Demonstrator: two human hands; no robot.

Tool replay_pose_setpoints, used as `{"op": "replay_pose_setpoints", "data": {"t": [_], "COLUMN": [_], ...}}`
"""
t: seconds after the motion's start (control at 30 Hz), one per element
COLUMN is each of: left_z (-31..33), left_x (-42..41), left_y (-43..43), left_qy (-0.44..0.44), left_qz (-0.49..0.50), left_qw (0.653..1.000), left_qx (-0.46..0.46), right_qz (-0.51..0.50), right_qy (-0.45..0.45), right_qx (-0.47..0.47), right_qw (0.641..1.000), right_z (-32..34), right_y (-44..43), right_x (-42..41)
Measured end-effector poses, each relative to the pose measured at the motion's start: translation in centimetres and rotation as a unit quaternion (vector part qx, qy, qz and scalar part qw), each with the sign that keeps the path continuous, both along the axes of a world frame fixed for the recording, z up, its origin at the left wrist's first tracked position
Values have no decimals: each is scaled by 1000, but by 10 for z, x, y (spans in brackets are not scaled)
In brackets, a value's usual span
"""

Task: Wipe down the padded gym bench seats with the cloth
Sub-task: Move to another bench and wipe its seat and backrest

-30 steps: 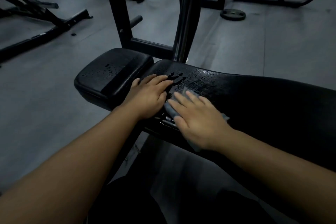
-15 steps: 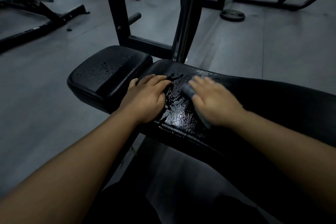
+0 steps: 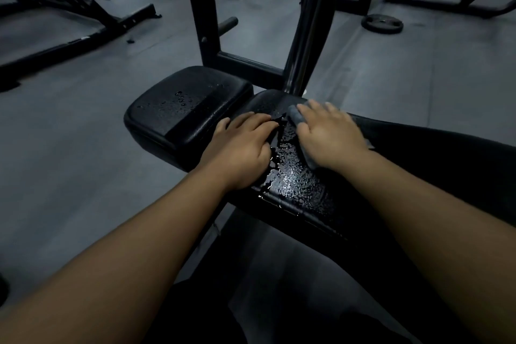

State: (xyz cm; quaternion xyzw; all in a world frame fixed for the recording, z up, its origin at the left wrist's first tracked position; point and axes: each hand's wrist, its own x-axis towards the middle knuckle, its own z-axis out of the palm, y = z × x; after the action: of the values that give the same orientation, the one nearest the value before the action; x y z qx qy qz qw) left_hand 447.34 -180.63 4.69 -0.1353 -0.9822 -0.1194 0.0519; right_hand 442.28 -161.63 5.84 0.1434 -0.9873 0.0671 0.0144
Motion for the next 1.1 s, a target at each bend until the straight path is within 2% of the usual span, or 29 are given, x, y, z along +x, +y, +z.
{"op": "replay_pose_setpoints", "data": {"t": [0.17,0.27,0.37,0.47,0.57,0.67,0.73,0.77,0.83,0.93,1.0,1.1], "left_z": [0,3,9,12,12,12,13,14,16,16,15,16], "left_x": [3,0,-9,-15,-16,-15,-16,-17,-19,-22,-22,-24], "left_y": [-4,-5,-11,-23,-30,-28,-28,-27,-28,-31,-34,-34], "left_qy": [-1,-12,-14,3,10,6,-4,-9,-15,-13,-7,-4], "left_qz": [2,-2,-22,-48,-65,-64,-62,-62,-57,-66,-74,-73], "left_qw": [1000,1000,1000,998,998,998,998,998,998,998,997,997], "left_qx": [5,4,-16,-34,-4,11,8,10,20,15,12,15], "right_qz": [137,84,6,84,146,57,-7,-9,53,134,103,-9], "right_qy": [-26,-22,-11,-21,-37,-26,-25,-25,-20,-33,-33,-31], "right_qx": [-15,0,8,0,-27,-7,-5,-7,-24,-40,-18,-7], "right_qw": [990,996,1000,996,988,998,1000,1000,998,990,994,999], "right_z": [1,0,1,0,4,1,2,2,-1,1,1,3], "right_y": [2,20,-8,-27,-1,9,-16,-31,-48,-22,-3,-17], "right_x": [49,18,-11,27,66,19,0,4,30,69,46,-5]}}
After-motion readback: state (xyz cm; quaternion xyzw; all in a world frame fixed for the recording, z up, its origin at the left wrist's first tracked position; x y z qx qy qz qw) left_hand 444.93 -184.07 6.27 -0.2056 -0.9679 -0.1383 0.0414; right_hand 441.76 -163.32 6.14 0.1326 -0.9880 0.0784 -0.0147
